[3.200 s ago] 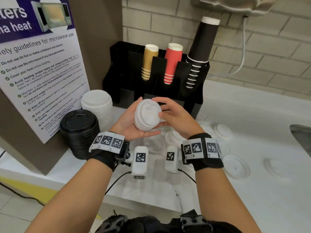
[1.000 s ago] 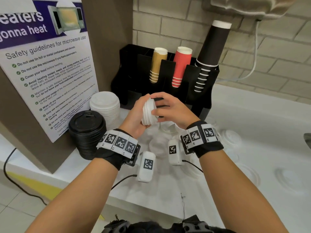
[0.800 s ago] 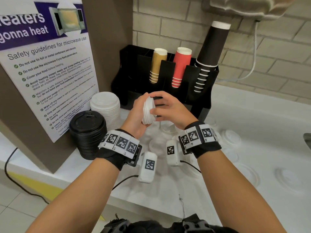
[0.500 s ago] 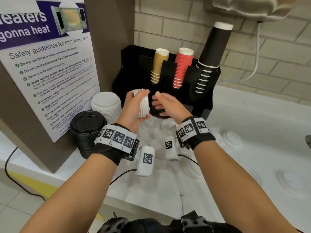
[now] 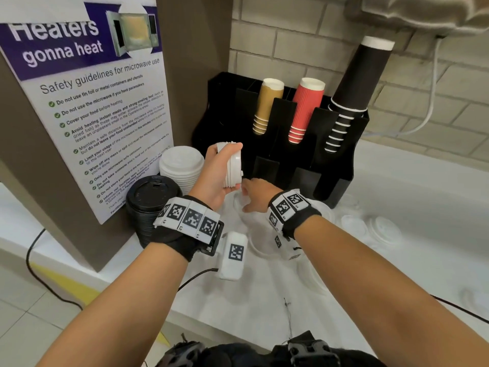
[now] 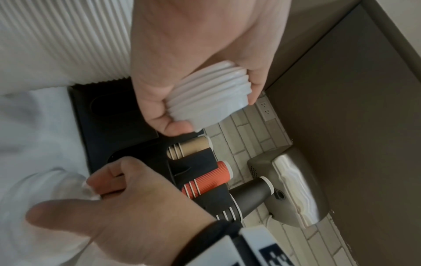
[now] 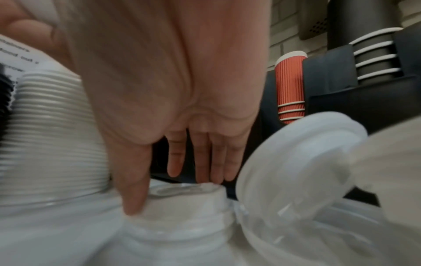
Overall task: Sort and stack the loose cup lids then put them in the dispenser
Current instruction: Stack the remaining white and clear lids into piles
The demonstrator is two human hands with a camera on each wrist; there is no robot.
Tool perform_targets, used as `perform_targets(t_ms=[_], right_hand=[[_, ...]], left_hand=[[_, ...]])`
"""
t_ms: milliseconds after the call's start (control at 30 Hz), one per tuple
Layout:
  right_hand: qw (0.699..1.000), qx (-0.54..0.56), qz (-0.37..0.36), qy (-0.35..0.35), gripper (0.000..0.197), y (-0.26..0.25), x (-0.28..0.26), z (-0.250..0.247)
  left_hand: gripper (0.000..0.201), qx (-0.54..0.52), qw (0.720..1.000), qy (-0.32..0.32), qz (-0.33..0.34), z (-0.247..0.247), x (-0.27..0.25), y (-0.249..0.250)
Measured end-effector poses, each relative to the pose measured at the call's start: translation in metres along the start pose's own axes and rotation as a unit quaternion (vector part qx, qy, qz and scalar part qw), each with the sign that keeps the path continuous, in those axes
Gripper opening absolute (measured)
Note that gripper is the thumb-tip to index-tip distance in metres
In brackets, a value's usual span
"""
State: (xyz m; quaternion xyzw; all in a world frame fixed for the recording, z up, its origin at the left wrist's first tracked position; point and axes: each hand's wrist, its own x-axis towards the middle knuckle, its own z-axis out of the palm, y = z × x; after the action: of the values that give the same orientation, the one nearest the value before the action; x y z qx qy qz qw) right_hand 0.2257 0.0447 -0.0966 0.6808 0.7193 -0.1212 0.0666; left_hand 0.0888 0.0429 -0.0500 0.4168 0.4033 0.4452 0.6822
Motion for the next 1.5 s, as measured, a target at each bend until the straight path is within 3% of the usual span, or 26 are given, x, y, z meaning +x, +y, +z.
perform_targets(t_ms=[200, 333, 400, 500, 567, 667, 933, 1200, 1333, 1400, 1433, 1500], right_hand=[[0.998, 0.05, 0.013, -0.02, 0.069, 0.007, 0.001, 0.008], [0.981, 0.182, 0.042, 0.051, 0.062, 0.021, -0.006, -0.008], [0.939, 0.328, 0.044, 0.098, 0.05, 0.026, -0.017, -0.022], [0.828, 0.551, -0.023, 0.1, 0.034, 0.022, -0.039, -0.039], [0.797, 0.593, -0.07, 0.092, 0.035, 0.018, -0.052, -0.047], [0.807, 0.575, -0.105, 0.085, 0.035, 0.013, -0.063, -0.053], [0.805, 0.569, -0.111, 0.13, 0.044, 0.005, -0.075, -0.05], [0.794, 0.579, -0.122, 0.141, 0.047, 0.002, -0.072, -0.045], [0.787, 0.583, -0.142, 0.145, 0.037, 0.006, -0.06, -0.043], [0.785, 0.596, -0.098, 0.138, 0.032, 0.012, -0.05, -0.042], [0.804, 0.576, -0.057, 0.136, 0.035, 0.015, -0.043, -0.042], [0.896, 0.429, -0.005, 0.116, 0.036, 0.018, -0.028, -0.037]], left_hand=[[0.05, -0.007, 1.0, -0.007, -0.003, -0.002, -0.002, 0.003], [0.038, -0.014, 1.0, -0.003, -0.006, -0.005, -0.002, 0.003], [0.035, -0.024, 0.999, -0.006, -0.024, -0.005, -0.002, 0.002], [0.036, -0.038, 0.998, -0.022, -0.046, -0.002, -0.003, -0.001], [0.039, -0.051, 0.997, -0.035, -0.05, 0.003, -0.006, -0.003], [0.048, -0.063, 0.995, -0.052, -0.055, 0.009, -0.01, -0.005], [0.05, -0.068, 0.994, -0.072, -0.054, 0.018, -0.014, -0.006], [0.052, -0.052, 0.997, -0.042, -0.042, 0.021, -0.013, -0.01], [0.04, -0.046, 0.998, -0.028, -0.011, 0.017, -0.009, -0.008], [0.038, -0.021, 1.0, -0.003, 0.011, 0.015, -0.004, -0.006], [0.04, -0.012, 1.0, 0.007, 0.017, 0.015, -0.002, -0.005], [0.039, -0.007, 1.0, 0.017, 0.02, 0.013, 0.001, -0.004]])
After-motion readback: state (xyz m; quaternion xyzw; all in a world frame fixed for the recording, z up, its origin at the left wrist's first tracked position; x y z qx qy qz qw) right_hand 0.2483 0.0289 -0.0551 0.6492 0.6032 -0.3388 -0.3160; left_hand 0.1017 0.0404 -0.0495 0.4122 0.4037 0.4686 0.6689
